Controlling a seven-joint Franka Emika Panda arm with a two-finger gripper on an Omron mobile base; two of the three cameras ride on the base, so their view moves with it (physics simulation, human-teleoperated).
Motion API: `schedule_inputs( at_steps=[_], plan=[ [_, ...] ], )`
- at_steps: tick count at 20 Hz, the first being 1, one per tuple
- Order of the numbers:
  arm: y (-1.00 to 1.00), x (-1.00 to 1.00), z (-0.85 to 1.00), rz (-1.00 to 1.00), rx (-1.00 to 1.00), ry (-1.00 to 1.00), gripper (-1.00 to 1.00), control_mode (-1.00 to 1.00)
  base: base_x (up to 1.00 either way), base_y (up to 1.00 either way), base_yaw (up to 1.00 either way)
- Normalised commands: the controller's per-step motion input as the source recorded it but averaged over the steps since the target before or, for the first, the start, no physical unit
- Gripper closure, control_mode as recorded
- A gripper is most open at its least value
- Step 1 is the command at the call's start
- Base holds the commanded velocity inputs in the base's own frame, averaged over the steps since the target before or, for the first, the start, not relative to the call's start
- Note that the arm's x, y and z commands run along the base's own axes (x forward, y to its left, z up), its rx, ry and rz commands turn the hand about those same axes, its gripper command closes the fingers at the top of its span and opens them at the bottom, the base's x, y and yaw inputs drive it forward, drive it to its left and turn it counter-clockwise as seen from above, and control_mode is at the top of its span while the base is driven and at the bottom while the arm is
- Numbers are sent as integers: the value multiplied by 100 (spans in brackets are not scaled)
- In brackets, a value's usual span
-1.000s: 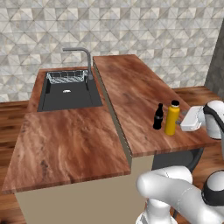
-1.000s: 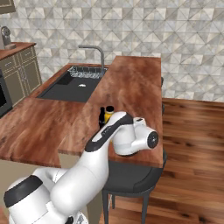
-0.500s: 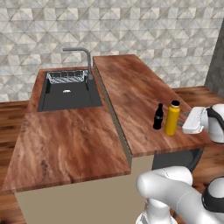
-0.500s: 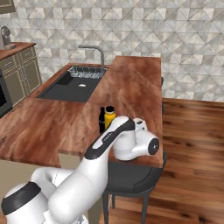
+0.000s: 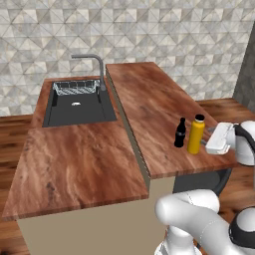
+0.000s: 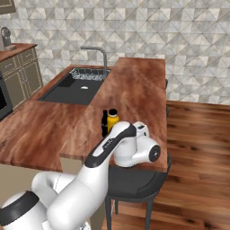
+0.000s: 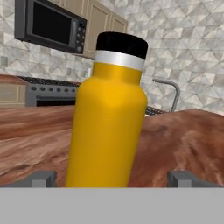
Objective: Pick the water bottle, bottled drink from the counter and place them in the open cabinet.
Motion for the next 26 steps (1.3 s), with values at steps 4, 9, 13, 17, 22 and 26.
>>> schedule_inputs(
  at_steps=[4, 9, 13, 17, 22, 26],
  plan=[
    [2, 15, 0, 0, 2, 0, -100, -100, 0, 0, 0],
    [0, 3, 0, 0, 3, -3, -100, -100, 0, 0, 0],
    [3, 1, 0, 0, 5, -2, -100, -100, 0, 0, 0],
    [3, 5, 0, 0, 4, 0, -100, -100, 0, 0, 0],
    [6, 1, 0, 0, 6, 0, -100, -100, 0, 0, 0],
    [5, -1, 0, -4, 9, 0, -100, -100, 0, 0, 0]
  ],
)
